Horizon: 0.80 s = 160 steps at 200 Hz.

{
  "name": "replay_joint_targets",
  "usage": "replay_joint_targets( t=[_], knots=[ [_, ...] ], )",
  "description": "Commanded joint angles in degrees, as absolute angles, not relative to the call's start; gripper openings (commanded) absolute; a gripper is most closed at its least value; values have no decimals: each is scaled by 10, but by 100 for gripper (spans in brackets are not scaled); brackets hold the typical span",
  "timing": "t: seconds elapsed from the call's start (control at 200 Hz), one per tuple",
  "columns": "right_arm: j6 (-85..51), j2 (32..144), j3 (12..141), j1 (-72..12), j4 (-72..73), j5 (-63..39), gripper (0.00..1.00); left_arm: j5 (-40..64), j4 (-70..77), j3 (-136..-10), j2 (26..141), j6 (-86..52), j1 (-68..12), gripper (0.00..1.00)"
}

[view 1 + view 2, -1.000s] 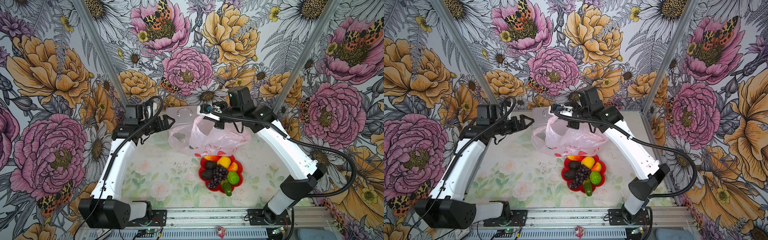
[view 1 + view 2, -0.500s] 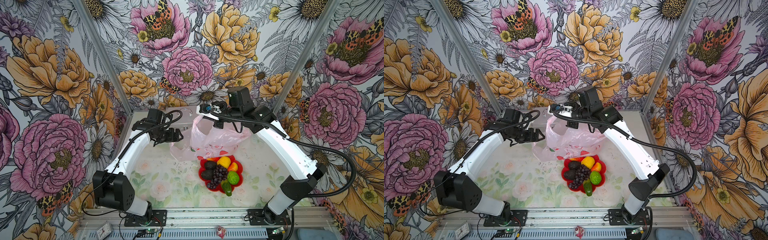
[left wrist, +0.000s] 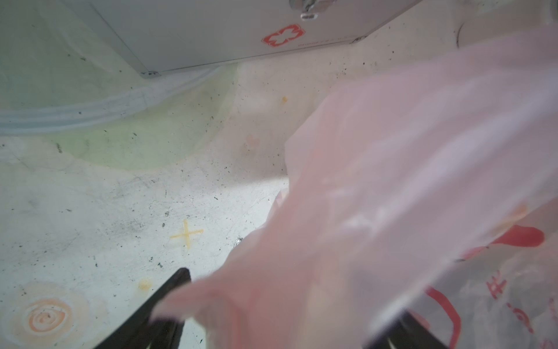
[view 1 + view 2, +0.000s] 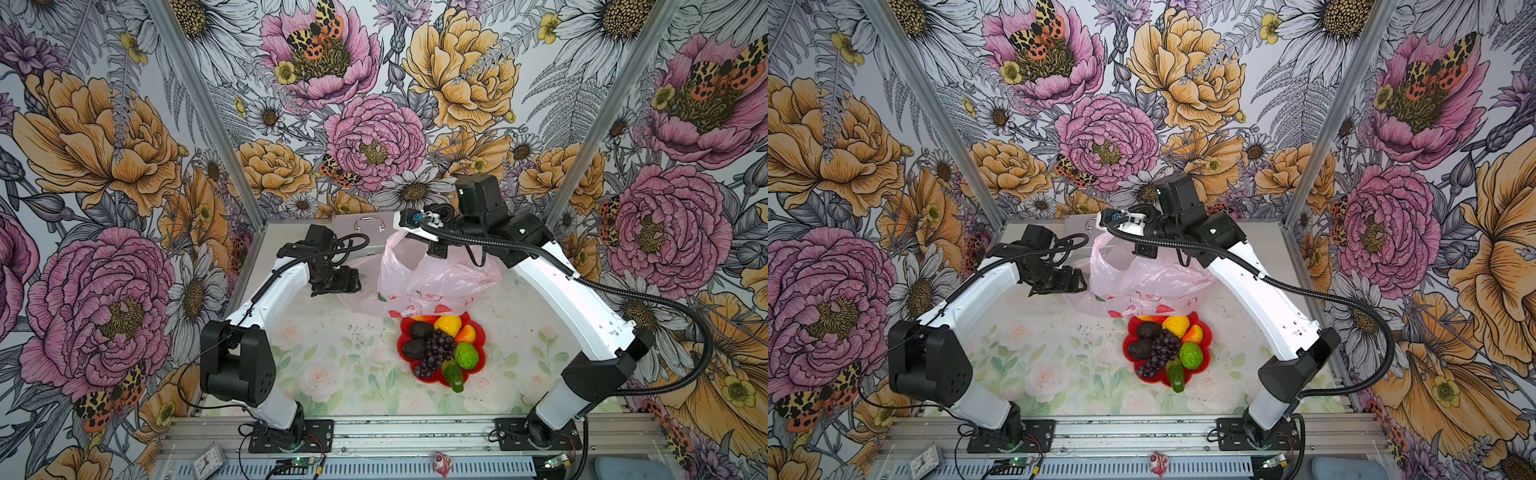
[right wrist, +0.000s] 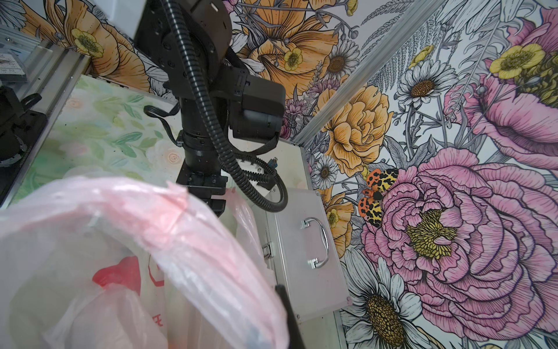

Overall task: Place the fruits into the plastic bag
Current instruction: Shake the plastic bag at the middle-left of the table.

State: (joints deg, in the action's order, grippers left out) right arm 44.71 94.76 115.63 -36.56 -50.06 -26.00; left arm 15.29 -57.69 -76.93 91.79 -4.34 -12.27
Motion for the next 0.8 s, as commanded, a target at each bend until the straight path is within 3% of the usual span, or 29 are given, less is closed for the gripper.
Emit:
replay_joint_targets(
  t=[0.0, 0.27, 0.35, 0.425, 0.54, 0.565, 0.57, 0.625, 0.69, 0.71, 0.796],
  knots=[
    [446, 927, 1148, -364, -482, -279, 0, 148, -569, -802, 943, -38, -127, 79],
    [445, 911, 1119, -362, -481, -288, 0, 143, -569, -858, 975, -37, -129, 77],
    [446, 908, 1112, -360, -479, -287, 0, 145, -569, -861, 974, -37, -129, 71],
    [446, 903, 1103, -357, -473, -288, 0, 149, -569, -857, 975, -37, -128, 53],
    [440, 897, 1090, -352, -463, -284, 1, 149, -570, -854, 978, -41, -129, 5],
    [438, 894, 1087, -351, -461, -279, 11, 148, -569, -854, 976, -43, -129, 0],
    [436, 893, 1086, -351, -459, -277, 20, 147, -569, -854, 976, -43, -129, 0],
    [416, 887, 1079, -351, -452, -258, 52, 147, -570, -858, 969, -48, -129, 0],
    [369, 872, 1065, -350, -438, -209, 81, 144, -570, -866, 956, -56, -129, 0],
    [352, 863, 1059, -349, -436, -187, 97, 146, -570, -868, 952, -59, -129, 0],
    [271, 829, 1033, -346, -428, -97, 100, 154, -570, -879, 930, -76, -130, 0]
  ],
)
